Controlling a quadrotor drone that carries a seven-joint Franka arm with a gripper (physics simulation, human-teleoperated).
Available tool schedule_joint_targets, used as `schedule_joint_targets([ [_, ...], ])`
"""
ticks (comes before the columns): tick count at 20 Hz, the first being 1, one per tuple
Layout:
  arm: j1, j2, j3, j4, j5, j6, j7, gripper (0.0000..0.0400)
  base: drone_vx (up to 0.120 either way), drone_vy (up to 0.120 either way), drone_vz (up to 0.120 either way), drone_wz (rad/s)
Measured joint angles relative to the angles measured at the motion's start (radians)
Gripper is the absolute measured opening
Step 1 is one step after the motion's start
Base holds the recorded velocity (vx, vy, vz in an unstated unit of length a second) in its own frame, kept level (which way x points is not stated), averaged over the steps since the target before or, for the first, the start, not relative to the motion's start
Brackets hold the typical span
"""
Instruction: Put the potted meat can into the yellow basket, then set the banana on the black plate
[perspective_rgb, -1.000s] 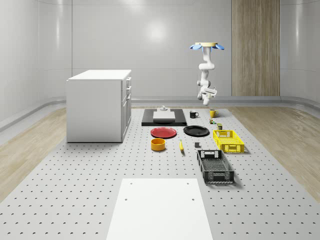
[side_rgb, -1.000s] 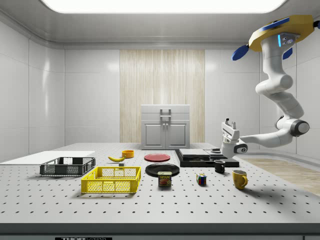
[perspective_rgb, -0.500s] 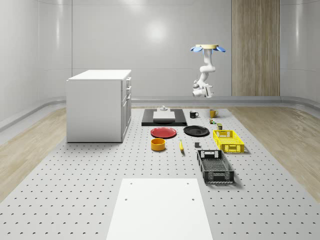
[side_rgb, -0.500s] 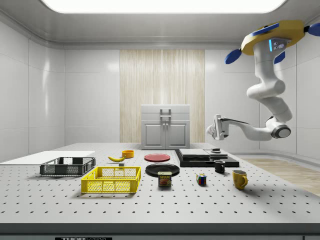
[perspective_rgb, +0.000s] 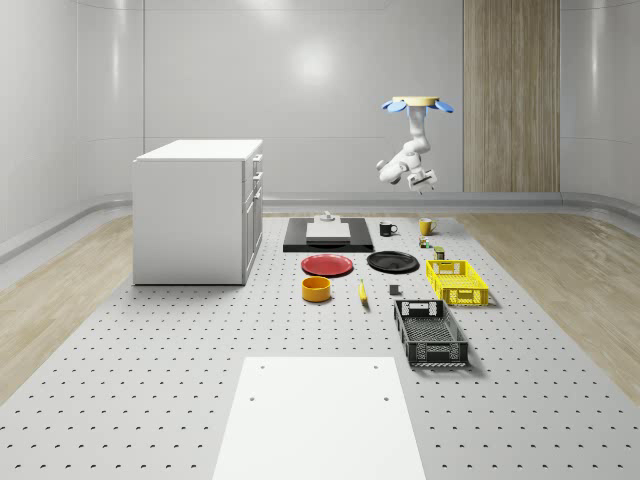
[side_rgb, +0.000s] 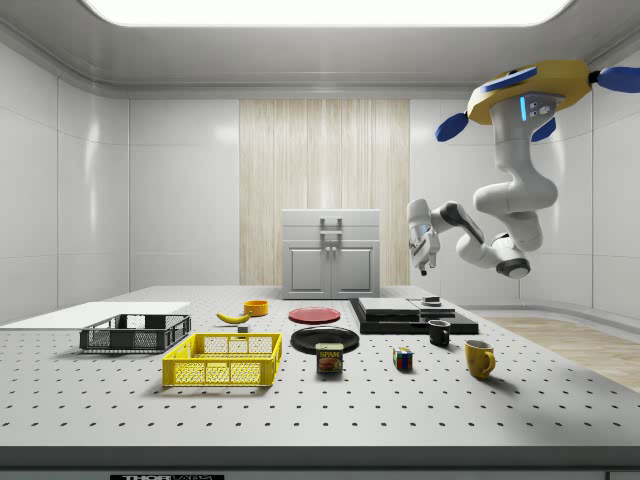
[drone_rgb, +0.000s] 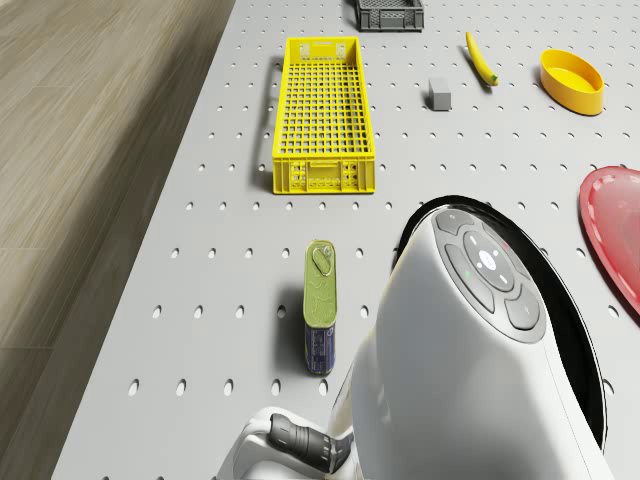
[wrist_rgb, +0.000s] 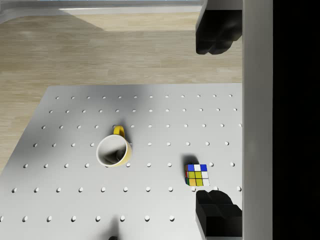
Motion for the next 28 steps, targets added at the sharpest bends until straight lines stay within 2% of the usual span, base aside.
schedule_joint_targets([
  [5, -0.154, -0.052, 0.076, -0.034, -0.098, -0.067, 0.101, 0.0400, 0.120, 0.000, -0.120, 0.000],
  [10, -0.229, -0.091, 0.113, -0.042, -0.123, -0.086, 0.152, 0.0400, 0.120, 0.000, -0.120, 0.000],
  [17, -0.277, -0.135, 0.140, -0.042, -0.119, -0.074, 0.187, 0.0400, 0.120, 0.000, -0.120, 0.000],
  [28, -0.309, -0.196, 0.165, -0.039, -0.092, -0.029, 0.214, 0.0400, 0.120, 0.000, -0.120, 0.000],
])
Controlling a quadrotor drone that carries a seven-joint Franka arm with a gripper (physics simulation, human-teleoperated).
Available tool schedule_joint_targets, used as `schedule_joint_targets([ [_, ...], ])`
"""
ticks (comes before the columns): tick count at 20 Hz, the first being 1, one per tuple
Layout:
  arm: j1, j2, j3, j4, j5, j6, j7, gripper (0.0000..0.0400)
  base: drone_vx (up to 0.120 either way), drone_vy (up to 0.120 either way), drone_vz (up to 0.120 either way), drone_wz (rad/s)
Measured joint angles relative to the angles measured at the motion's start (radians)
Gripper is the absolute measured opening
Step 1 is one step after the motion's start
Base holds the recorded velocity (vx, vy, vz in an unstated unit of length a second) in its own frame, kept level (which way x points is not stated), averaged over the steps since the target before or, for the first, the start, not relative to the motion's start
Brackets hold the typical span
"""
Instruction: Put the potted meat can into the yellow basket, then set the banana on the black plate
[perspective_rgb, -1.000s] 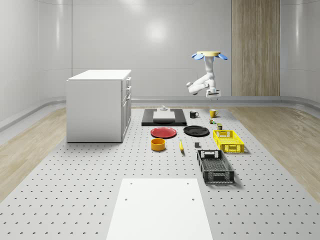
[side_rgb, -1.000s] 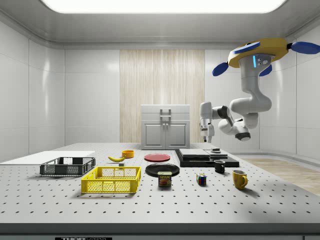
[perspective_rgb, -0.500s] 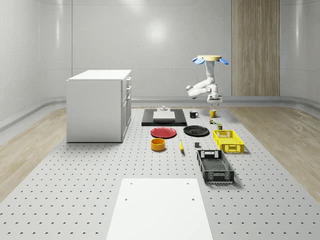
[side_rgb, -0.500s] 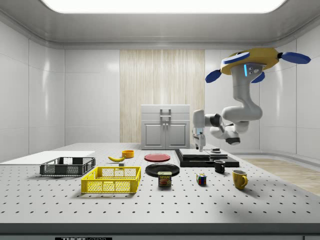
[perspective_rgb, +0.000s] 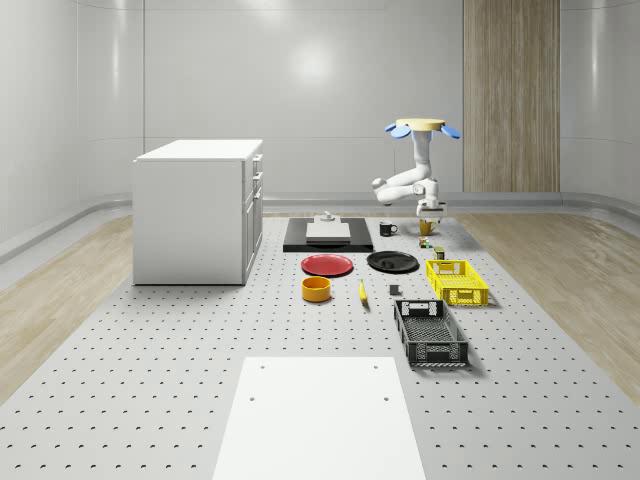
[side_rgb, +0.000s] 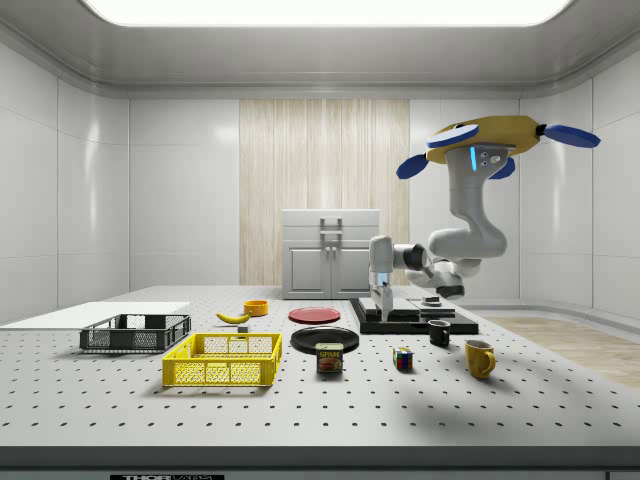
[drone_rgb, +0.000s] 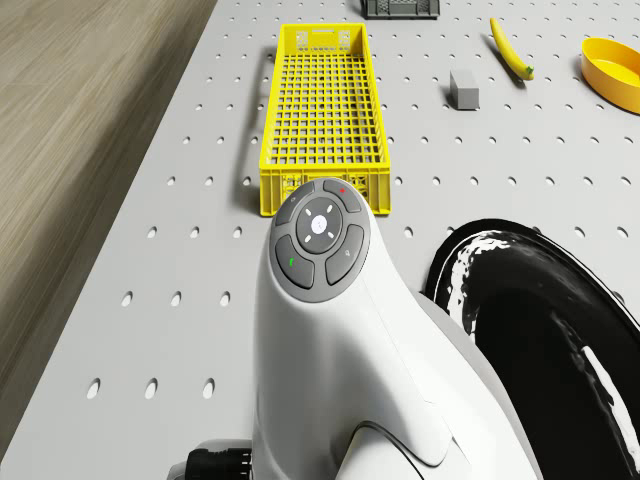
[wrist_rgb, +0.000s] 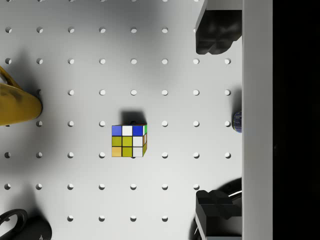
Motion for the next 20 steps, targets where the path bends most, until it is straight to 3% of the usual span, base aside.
schedule_joint_targets([
  [13, -0.023, -0.064, 0.020, 0.005, 0.033, 0.058, 0.021, 0.0400, 0.120, 0.000, -0.120, 0.000],
  [20, -0.033, -0.096, 0.029, 0.007, 0.049, 0.087, 0.030, 0.0400, 0.120, 0.000, -0.011, 0.000],
])
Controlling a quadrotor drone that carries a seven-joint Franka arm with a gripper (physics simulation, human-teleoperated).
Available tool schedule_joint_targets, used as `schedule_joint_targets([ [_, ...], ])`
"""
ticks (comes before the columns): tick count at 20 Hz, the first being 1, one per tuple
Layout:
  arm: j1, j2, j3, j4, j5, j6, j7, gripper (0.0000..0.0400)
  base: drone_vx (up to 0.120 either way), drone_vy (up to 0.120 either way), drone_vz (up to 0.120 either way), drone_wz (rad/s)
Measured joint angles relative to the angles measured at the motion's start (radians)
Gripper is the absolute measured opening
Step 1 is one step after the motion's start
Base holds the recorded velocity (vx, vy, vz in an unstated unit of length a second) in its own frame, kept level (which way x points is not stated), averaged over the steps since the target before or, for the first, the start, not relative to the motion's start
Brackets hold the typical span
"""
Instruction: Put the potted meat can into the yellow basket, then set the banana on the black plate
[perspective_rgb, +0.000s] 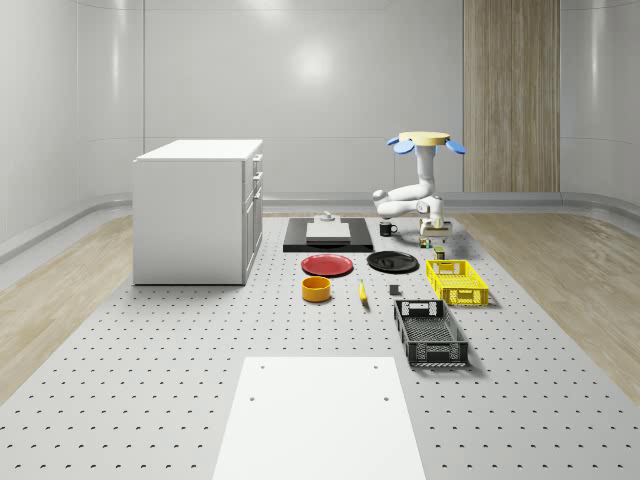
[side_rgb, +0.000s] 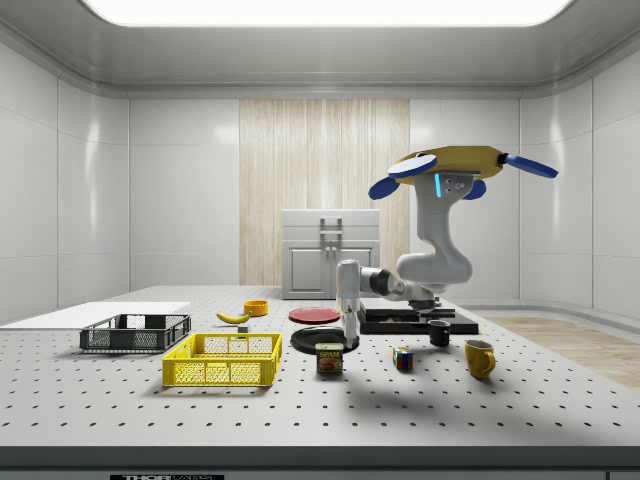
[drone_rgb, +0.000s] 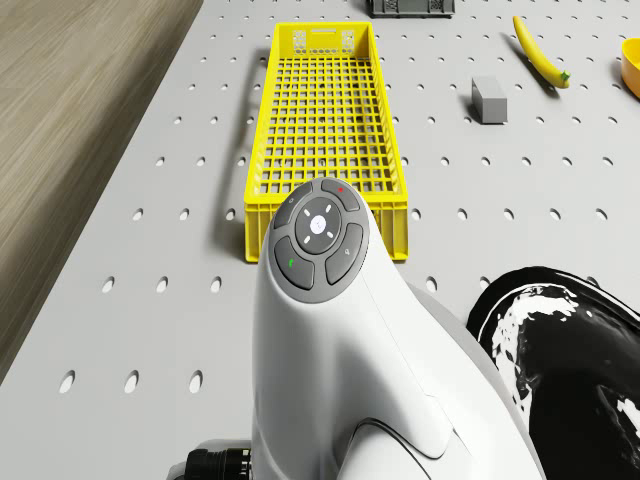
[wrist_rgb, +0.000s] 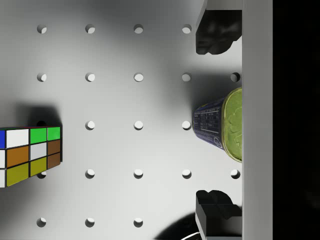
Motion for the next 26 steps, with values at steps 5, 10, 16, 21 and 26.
schedule_joint_targets([
  [5, -0.006, -0.021, 0.006, 0.001, 0.011, 0.020, 0.006, 0.0400, 0.120, 0.000, 0.000, 0.000],
  [10, -0.012, -0.042, 0.011, 0.003, 0.021, 0.039, 0.011, 0.0400, 0.120, 0.000, 0.000, 0.000],
  [16, -0.018, -0.067, 0.010, 0.005, 0.026, 0.064, 0.016, 0.0400, 0.020, 0.000, 0.000, 0.000],
  [21, -0.017, -0.095, -0.044, 0.015, -0.020, 0.107, 0.012, 0.0400, 0.000, 0.000, 0.000, 0.000],
  [26, -0.020, -0.116, -0.094, 0.028, -0.063, 0.145, 0.009, 0.0400, 0.000, 0.000, 0.000, 0.000],
])
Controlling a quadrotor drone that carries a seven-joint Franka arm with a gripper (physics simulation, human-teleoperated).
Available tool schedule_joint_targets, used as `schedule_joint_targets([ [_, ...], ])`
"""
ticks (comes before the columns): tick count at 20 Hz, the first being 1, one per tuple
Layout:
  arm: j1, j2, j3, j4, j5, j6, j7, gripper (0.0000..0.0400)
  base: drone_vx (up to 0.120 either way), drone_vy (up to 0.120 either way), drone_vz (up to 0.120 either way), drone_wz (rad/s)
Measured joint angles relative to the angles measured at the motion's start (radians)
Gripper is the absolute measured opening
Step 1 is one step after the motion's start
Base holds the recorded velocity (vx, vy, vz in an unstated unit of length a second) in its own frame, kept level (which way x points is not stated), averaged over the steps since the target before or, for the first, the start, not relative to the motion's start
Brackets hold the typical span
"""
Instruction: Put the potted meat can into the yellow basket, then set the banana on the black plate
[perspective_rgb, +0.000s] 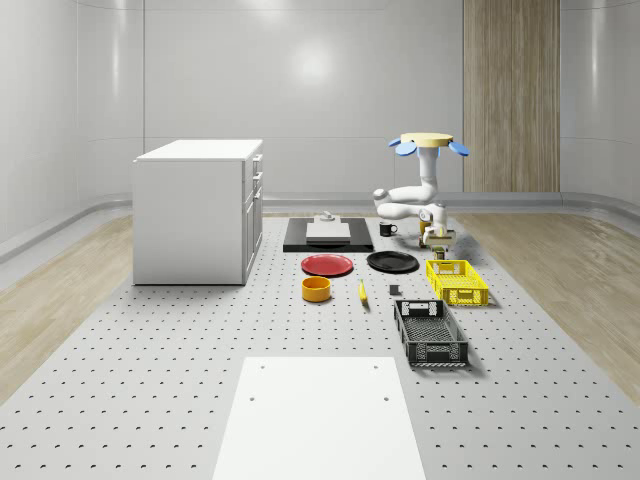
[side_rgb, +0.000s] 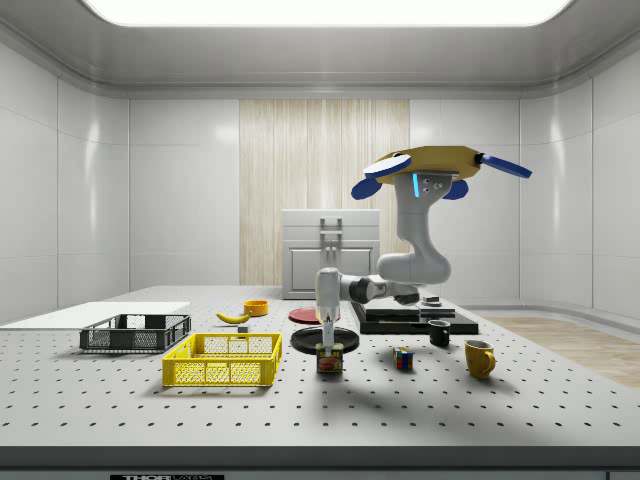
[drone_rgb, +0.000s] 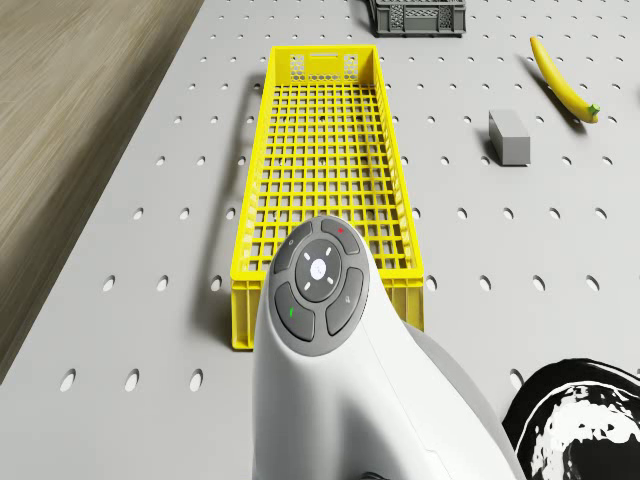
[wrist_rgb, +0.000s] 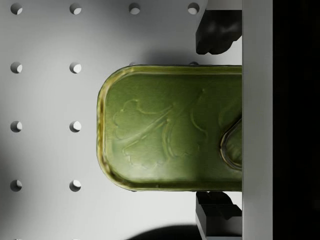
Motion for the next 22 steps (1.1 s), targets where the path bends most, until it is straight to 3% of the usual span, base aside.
schedule_joint_targets([
  [11, -0.009, -0.024, -0.023, 0.009, -0.016, 0.032, 0.004, 0.0400, 0.000, 0.000, 0.000, 0.000],
  [15, -0.011, -0.030, -0.023, 0.010, -0.015, 0.039, 0.006, 0.0310, 0.000, 0.000, 0.000, 0.000],
  [22, -0.016, -0.040, -0.021, 0.011, -0.013, 0.046, 0.018, 0.0291, 0.000, 0.000, 0.000, 0.000],
])
